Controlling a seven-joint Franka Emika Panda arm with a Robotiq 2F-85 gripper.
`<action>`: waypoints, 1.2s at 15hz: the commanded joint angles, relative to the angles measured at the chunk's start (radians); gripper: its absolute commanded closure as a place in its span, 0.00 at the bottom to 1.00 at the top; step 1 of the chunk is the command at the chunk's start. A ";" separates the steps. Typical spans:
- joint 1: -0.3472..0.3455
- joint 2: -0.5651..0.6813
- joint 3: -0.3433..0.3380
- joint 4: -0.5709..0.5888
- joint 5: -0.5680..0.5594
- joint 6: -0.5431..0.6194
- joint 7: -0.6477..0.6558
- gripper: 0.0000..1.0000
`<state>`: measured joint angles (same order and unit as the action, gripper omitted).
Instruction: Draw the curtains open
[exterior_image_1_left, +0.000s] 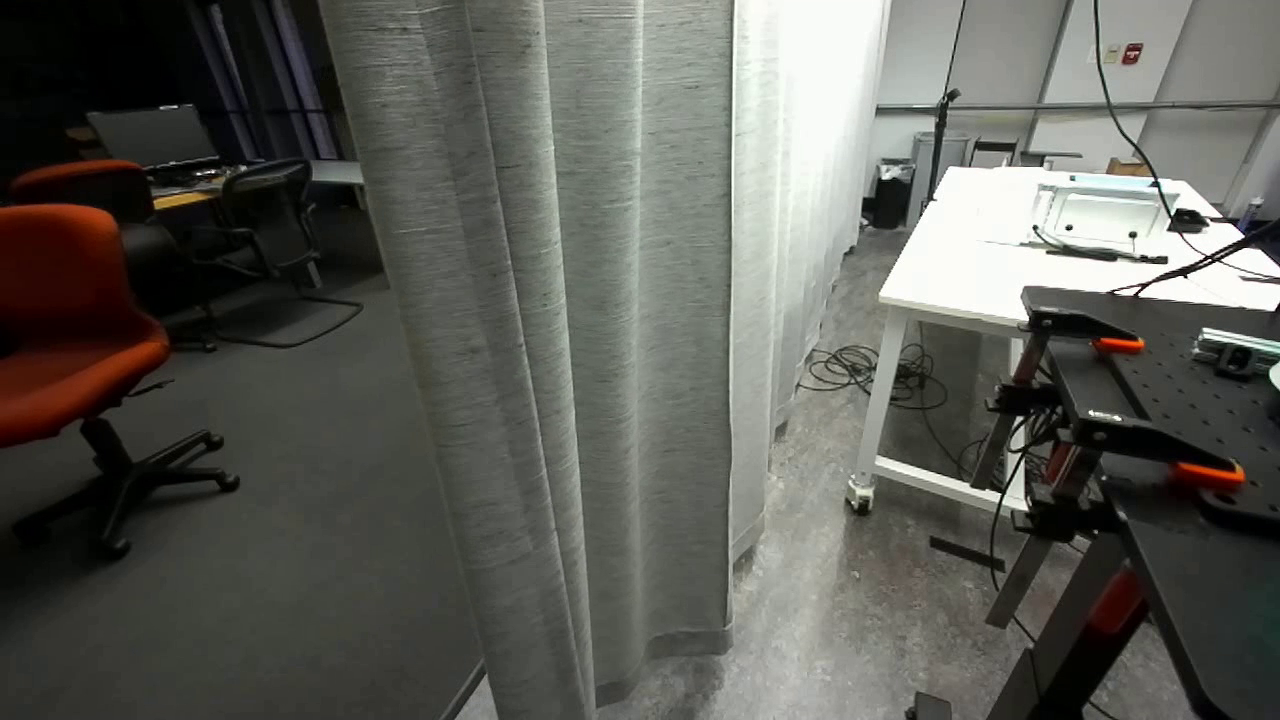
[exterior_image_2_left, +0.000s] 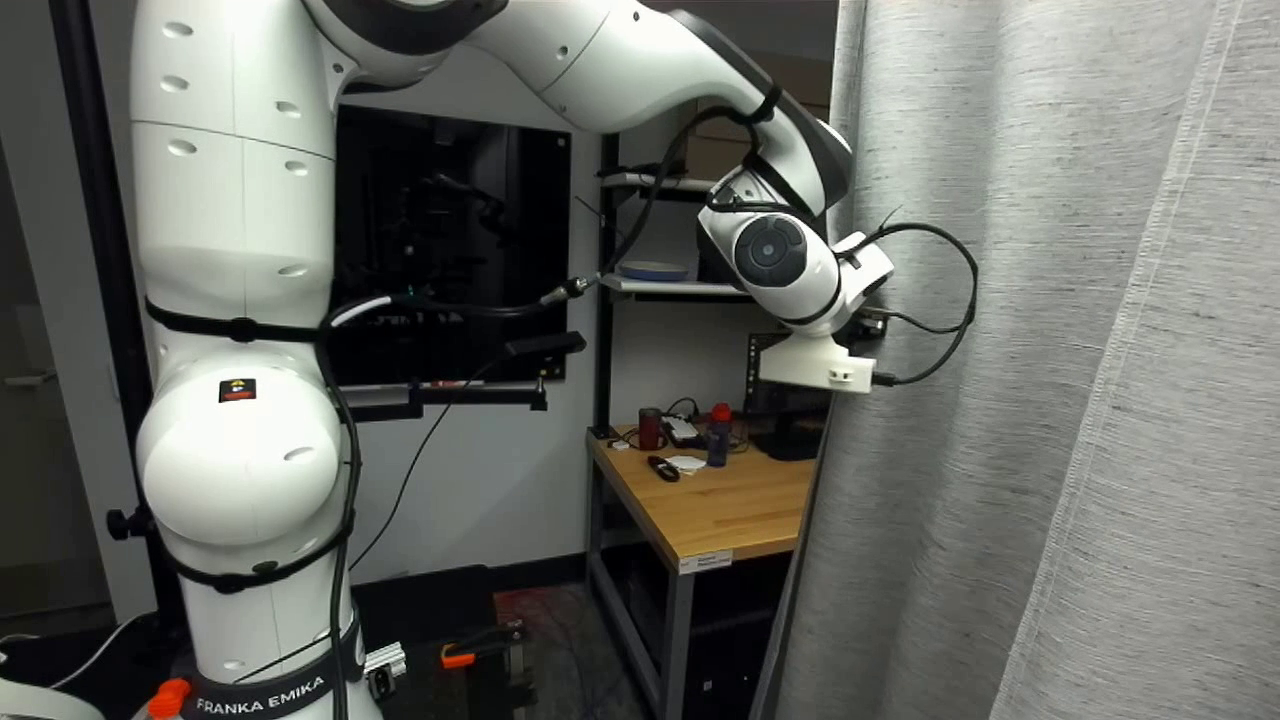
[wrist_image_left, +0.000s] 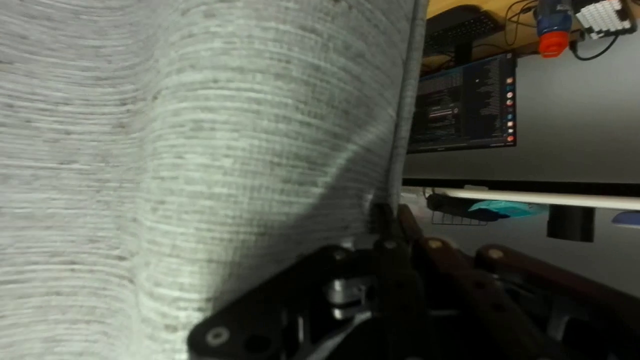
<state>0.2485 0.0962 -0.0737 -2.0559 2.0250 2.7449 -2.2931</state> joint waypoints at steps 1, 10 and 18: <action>-0.039 -0.008 -0.047 0.041 0.109 0.030 -0.033 0.99; -0.135 0.011 -0.199 0.149 0.366 0.056 -0.139 0.99; -0.203 0.019 -0.336 0.264 0.494 0.069 -0.147 0.99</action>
<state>0.0734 0.0965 -0.3632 -1.8783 2.5191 2.7735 -2.4754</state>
